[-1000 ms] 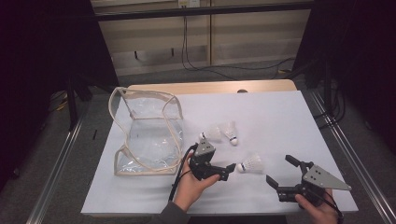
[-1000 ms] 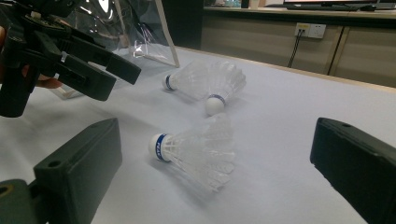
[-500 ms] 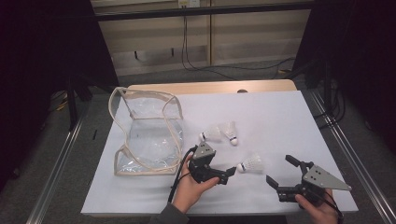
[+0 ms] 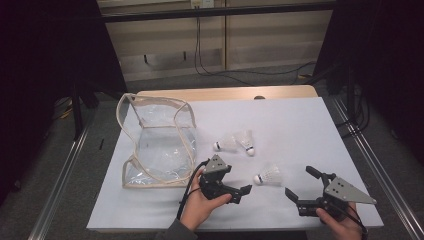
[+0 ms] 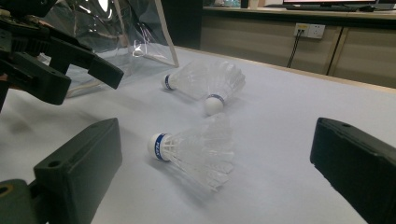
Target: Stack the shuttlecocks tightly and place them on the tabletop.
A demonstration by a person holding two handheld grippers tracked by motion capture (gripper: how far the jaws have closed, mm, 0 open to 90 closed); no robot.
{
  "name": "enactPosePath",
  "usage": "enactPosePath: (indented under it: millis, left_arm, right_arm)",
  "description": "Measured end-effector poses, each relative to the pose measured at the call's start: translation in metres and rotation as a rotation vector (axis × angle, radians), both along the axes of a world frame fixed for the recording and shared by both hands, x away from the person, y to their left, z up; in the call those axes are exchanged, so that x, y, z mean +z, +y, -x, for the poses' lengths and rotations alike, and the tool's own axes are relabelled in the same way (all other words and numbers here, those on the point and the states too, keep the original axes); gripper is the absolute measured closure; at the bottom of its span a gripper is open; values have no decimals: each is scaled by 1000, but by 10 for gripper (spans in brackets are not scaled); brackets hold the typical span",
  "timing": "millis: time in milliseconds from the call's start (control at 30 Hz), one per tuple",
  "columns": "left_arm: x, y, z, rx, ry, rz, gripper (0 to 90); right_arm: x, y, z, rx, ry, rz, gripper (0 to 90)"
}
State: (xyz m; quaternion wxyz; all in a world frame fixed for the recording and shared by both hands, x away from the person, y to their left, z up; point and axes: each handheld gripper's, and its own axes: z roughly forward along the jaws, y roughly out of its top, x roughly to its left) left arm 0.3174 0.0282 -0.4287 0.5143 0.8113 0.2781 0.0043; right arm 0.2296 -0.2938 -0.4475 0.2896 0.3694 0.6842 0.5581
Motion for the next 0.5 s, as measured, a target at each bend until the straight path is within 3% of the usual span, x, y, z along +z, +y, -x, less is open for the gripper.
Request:
enactPosePath:
  millis: [500]
  left_arm:
    - [3,13,10,-73,-31,-23,35]
  right_arm:
    - [0,1,0,2,1,-1,17]
